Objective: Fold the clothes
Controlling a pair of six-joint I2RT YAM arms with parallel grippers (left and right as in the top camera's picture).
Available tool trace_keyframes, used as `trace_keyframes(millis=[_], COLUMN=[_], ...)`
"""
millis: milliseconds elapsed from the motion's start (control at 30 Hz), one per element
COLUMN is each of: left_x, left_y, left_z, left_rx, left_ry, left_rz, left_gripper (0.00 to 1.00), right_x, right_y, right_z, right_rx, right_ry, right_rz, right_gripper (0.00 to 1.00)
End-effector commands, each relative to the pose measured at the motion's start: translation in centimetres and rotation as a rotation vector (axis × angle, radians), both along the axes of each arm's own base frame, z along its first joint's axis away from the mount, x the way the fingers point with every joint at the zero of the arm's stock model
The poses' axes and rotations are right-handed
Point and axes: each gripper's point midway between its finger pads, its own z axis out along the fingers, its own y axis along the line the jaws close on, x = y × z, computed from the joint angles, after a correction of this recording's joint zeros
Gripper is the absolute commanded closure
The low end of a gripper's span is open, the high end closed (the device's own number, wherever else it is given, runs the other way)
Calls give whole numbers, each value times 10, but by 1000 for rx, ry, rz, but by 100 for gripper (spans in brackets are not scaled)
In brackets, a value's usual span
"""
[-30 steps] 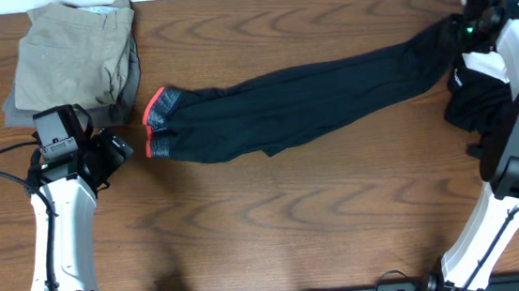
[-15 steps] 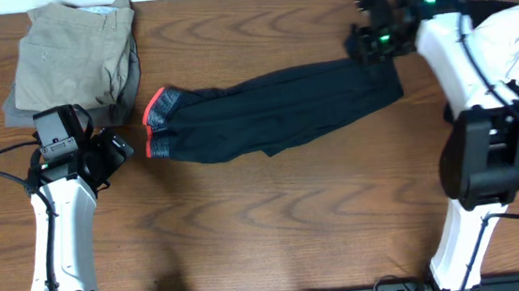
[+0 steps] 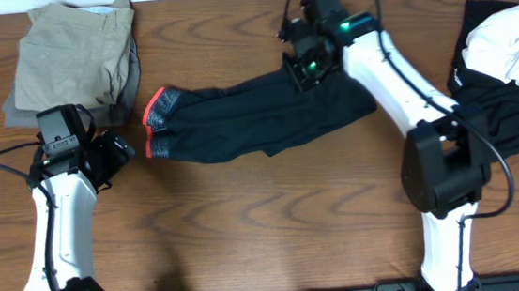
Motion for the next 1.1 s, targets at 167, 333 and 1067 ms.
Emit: trace_keyframes(millis=[167,333,1067], left_x=[3,6,38], left_y=[1,2,-69], left_z=[-13,-13,-11], left_rx=[-18,-15,-294], left_ry=[38,27,-123], left_rz=[-7,-8,-423], left_gripper=[2,2,2], right_x=[-10,-20,-8], right_y=[39,57,-7], right_z=[-16,-13,120], right_rx=[2,27,97], right_ry=[6,8,-203], right_rz=[54,96,-17], right_gripper=[99,60,9])
